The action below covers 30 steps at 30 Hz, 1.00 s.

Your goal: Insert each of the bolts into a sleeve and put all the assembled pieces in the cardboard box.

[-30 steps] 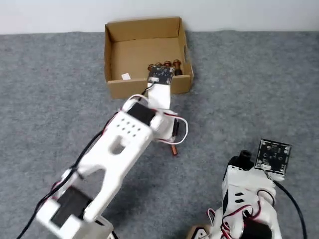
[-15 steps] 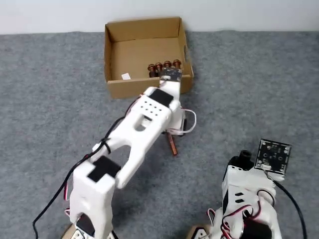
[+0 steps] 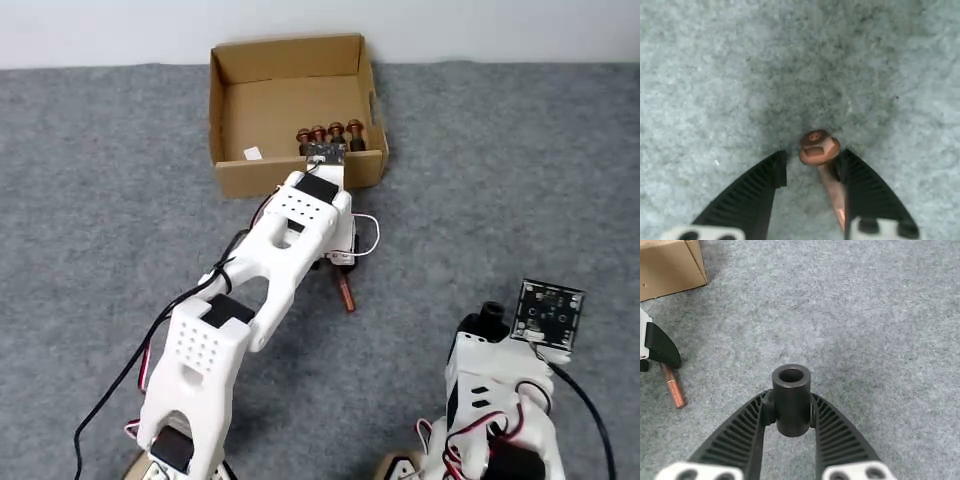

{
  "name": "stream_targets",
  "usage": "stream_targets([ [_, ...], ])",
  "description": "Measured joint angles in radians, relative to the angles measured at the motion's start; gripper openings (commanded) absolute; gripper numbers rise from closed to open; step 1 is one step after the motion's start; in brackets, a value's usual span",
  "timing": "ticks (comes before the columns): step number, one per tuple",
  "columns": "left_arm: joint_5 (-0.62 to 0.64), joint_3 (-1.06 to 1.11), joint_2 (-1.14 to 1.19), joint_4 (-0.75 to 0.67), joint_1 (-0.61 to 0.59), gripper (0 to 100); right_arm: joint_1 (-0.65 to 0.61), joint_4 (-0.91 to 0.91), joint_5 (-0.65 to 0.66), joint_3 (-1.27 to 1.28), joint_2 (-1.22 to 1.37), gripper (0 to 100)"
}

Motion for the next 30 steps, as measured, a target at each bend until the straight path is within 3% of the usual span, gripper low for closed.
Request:
stream_targets([
  [5, 0.028, -0.02, 0.023, -0.005, 0.008, 0, 0.0, 0.0, 0.0, 0.0, 0.0, 0.9],
  [12, 0.032, -0.054, 0.031, 0.058, 0.012, 0, 0.0, 0.0, 0.0, 0.0, 0.0, 0.9],
  [19, 0.08, -0.259, 0.043, 0.322, 0.0, 0, 0.0, 0.0, 0.0, 0.0, 0.0, 0.9],
  [23, 0.08, -0.278, -0.023, 0.339, 0.0, 0, -0.003, 0.0, 0.0, 0.0, 0.0, 0.9],
  [30, 0.011, -0.272, -0.292, 0.341, 0.002, 0, -0.132, 0.0, 0.0, 0.0, 0.0, 0.9],
])
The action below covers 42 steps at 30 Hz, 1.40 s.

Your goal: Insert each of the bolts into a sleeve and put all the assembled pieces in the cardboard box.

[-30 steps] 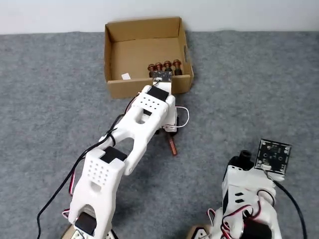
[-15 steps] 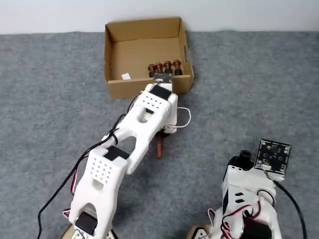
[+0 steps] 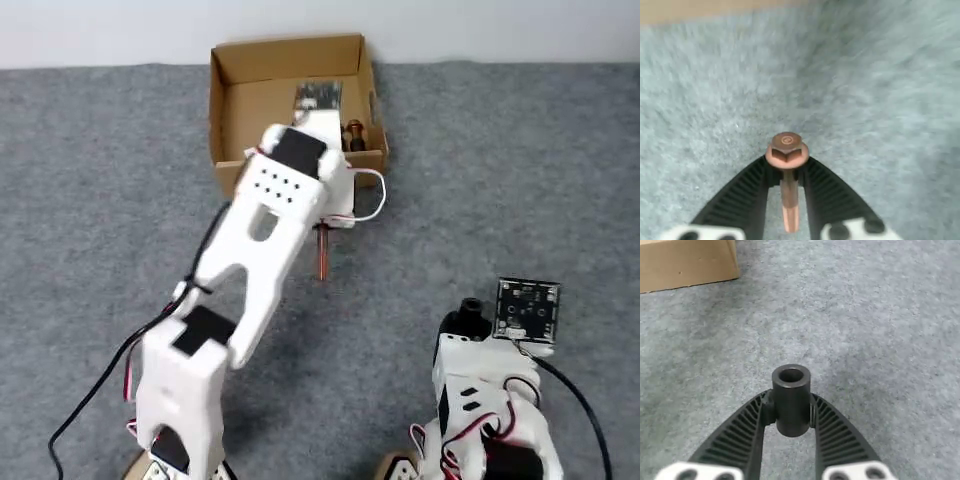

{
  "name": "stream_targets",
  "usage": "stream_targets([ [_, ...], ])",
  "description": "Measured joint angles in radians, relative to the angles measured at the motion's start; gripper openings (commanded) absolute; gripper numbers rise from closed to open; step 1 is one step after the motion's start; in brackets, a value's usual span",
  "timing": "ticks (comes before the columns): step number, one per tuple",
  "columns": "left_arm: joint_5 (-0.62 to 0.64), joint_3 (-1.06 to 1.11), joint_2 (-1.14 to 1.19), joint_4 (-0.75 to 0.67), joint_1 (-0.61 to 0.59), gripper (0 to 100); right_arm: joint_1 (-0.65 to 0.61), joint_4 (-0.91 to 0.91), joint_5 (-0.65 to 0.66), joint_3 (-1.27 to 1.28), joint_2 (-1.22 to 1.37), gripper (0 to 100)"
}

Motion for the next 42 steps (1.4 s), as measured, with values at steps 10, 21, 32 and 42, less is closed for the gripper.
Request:
stream_targets([
  [10, -0.153, 0.384, -0.511, -0.029, 0.008, 0, -0.209, -0.011, 0.0, 0.002, -0.009, 0.9],
  [21, -0.229, 1.074, -1.079, -0.44, 0.008, 0, -0.571, -0.043, -0.13, 0.026, -0.018, 1.0],
  [32, -0.229, 1.505, -1.545, -0.792, -0.071, 0, -0.795, -0.095, -0.172, 0.026, -0.018, 1.0],
  [42, -0.055, 1.608, -1.846, -0.802, -0.044, 0, -0.882, -0.267, -0.072, 0.081, -0.005, 1.0],
])
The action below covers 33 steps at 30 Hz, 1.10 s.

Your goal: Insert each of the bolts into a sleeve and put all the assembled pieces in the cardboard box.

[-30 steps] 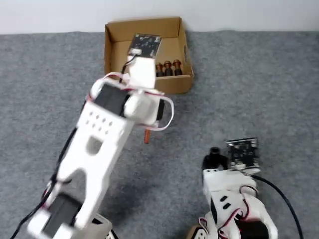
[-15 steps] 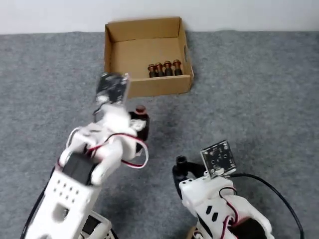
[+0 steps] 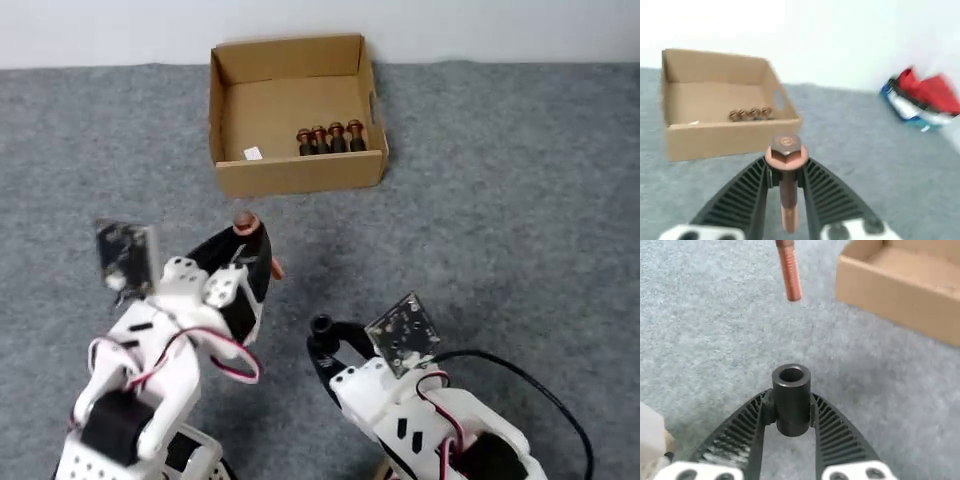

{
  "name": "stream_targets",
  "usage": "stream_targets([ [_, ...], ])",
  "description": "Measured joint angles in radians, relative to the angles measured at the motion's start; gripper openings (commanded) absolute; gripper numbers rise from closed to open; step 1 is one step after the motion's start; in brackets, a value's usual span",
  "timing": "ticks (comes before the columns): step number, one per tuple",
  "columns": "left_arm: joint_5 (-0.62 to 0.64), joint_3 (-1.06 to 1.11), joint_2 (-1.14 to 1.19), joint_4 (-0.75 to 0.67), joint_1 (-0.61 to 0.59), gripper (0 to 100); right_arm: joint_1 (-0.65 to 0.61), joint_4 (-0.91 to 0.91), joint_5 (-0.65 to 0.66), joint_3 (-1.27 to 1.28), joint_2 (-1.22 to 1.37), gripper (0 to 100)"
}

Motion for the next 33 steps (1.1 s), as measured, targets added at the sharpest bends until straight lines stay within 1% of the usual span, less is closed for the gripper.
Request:
stream_targets([
  [6, 0.052, 0.04, -0.123, 0.0, 0.132, 0, 0.0, -0.109, 0.095, 0.048, 0.002, 1.0],
  [10, 0.051, 0.049, -0.155, 0.014, 0.149, 0, 0.0, -0.115, 0.117, 0.048, 0.002, 1.0],
  [18, 0.054, 0.028, -0.167, 0.123, 0.153, 0, -0.002, -0.115, 0.118, 0.048, 0.002, 1.0],
  [22, 0.055, 0.028, -0.167, 0.126, 0.158, 0, -0.002, -0.115, 0.118, 0.048, 0.002, 1.0],
  [26, 0.058, 0.028, -0.169, 0.126, 0.198, 0, -0.002, -0.115, 0.118, 0.048, 0.002, 1.0],
  [33, 0.057, 0.107, -0.167, 0.121, 0.229, 0, 0.0, -0.115, 0.118, 0.048, 0.002, 1.0],
])
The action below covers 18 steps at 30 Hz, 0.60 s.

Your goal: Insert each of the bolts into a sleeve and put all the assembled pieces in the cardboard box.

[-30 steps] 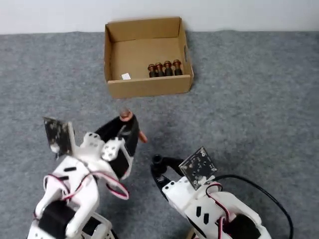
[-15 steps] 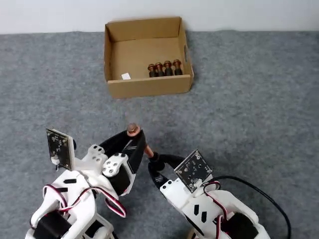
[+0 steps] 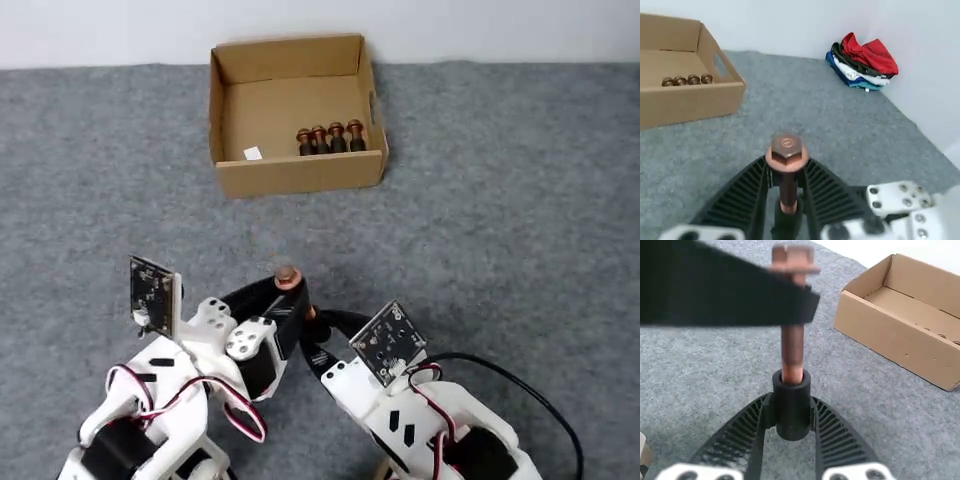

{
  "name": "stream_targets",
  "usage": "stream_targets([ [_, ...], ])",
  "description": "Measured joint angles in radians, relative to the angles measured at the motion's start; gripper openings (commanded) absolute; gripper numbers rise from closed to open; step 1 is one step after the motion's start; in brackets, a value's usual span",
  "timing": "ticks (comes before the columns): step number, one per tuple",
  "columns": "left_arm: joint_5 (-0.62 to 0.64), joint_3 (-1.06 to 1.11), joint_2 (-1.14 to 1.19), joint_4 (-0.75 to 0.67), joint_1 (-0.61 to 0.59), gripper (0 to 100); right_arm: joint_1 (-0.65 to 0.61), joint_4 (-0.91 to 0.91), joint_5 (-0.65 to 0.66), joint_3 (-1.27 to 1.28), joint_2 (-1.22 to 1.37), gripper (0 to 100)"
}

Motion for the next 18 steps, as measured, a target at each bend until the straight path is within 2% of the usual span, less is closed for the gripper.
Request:
stream_targets([
  [4, 0.002, 0.015, 0.009, 0.012, 0.006, 0, 0.0, 0.0, 0.0, 0.0, 0.0, 1.0],
  [9, -0.098, 0.015, 0.008, 0.124, 0.081, 2, -0.008, 0.0, 0.002, 0.005, 0.0, 1.0],
  [11, -0.104, 0.014, -0.002, 0.147, 0.106, 6, -0.008, 0.0, 0.003, 0.009, 0.0, 1.0],
  [15, -0.104, 0.012, -0.002, 0.192, 0.115, 21, -0.008, 0.0, 0.003, 0.028, 0.0, 1.0],
  [18, -0.097, 0.012, -0.002, 0.218, 0.124, 24, 0.002, 0.0, 0.003, 0.031, 0.002, 1.0],
])
